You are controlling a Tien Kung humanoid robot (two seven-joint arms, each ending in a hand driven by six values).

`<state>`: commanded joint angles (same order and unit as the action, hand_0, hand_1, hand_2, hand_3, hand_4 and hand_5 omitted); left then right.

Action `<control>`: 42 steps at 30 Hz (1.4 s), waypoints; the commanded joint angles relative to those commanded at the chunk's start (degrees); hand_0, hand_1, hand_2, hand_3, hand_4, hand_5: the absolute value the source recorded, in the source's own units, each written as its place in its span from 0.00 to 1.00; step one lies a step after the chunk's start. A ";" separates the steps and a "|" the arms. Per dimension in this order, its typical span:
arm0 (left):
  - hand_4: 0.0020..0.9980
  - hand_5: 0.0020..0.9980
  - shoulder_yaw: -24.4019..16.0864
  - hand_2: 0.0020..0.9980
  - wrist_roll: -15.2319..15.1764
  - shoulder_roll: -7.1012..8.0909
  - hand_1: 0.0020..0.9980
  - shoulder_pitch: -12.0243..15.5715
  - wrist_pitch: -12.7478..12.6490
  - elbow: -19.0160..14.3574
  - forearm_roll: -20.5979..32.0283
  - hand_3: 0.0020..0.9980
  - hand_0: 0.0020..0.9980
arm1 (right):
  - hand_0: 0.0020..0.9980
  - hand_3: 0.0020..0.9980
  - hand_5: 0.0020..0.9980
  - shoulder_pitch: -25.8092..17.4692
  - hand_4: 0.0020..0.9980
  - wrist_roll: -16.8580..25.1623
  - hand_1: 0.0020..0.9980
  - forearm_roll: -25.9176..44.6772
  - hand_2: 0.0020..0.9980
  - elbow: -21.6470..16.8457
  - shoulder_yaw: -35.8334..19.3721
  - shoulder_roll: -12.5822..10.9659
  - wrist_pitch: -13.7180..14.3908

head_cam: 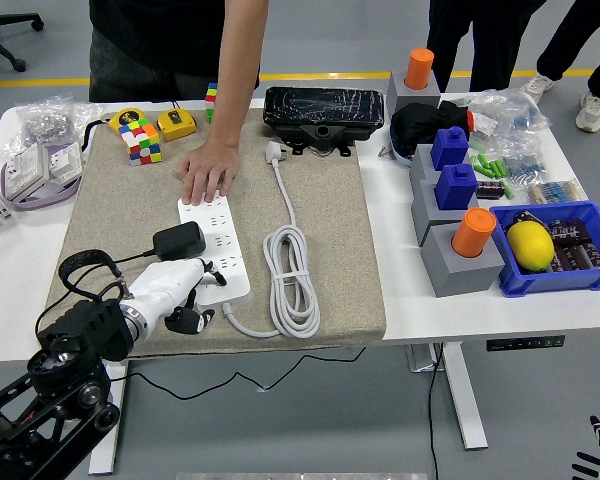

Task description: Pick up the plug,place it near the board,insert it into the board,press the button

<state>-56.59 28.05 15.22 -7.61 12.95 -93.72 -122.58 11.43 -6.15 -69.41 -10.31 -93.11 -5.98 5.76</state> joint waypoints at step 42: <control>0.68 0.00 -2.94 0.13 -0.20 -0.33 0.03 2.03 -1.86 -8.21 -4.20 0.71 0.16 | 0.75 0.64 1.00 -0.41 1.00 -0.23 0.63 0.04 0.61 0.00 0.27 0.17 0.06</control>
<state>-59.53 27.85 14.89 -5.58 11.09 -101.93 -126.79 11.02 -6.38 -69.36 -10.31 -92.84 -5.81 5.83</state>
